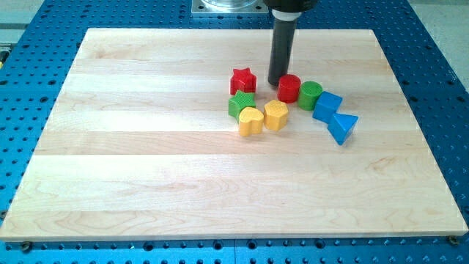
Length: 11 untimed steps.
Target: Push the red blocks into each other
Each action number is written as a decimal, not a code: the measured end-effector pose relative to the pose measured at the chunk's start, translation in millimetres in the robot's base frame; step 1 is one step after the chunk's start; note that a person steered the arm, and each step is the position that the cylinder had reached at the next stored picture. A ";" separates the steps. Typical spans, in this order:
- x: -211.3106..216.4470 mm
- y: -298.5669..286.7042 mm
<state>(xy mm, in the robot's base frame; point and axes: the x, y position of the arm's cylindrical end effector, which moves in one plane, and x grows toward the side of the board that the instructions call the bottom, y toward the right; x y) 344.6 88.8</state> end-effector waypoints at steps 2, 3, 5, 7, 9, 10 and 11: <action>-37.1 -92.7; 5.7 -93.6; 20.5 -0.5; 14.1 -48.0; 84.8 -170.6; 114.1 -154.2; 94.3 -82.8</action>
